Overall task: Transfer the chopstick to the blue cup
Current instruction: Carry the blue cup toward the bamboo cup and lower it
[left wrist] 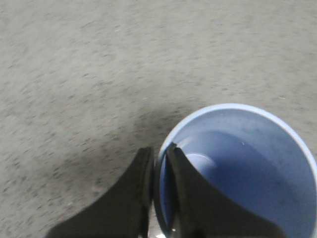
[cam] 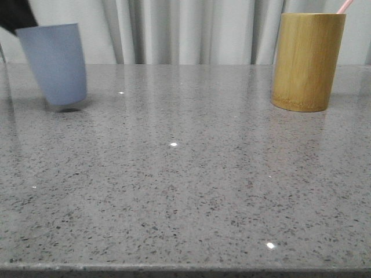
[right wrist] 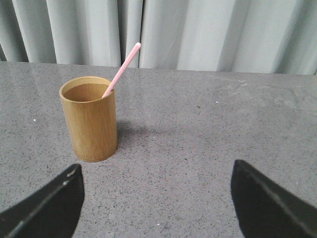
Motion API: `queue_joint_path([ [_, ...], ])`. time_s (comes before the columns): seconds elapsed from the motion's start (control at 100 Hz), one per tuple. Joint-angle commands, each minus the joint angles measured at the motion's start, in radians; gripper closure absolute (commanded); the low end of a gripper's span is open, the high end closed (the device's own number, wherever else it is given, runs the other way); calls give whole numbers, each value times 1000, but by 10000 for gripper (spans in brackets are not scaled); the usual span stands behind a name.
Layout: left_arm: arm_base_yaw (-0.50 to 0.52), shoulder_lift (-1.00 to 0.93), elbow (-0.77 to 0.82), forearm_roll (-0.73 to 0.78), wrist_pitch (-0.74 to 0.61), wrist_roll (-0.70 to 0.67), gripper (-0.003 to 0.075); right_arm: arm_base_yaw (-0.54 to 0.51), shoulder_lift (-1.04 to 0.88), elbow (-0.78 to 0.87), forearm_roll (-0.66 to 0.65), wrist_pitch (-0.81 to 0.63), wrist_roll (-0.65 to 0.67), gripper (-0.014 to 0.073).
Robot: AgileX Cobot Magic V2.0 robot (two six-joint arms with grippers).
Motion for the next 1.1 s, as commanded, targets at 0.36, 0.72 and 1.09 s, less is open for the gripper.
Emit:
queue_joint_path([
  [0.36,-287,42,-307,-26,39,8,739,-4,20,-31,-7,-84,-5,-9],
  [0.72,-418,180,-380,41,12,8,739,-4,20,-31,-7,-84,-5,-9],
  [1.09,-434,215,-380,49,6,8,739,-4,20,-31,-7,-84,-5,-9],
])
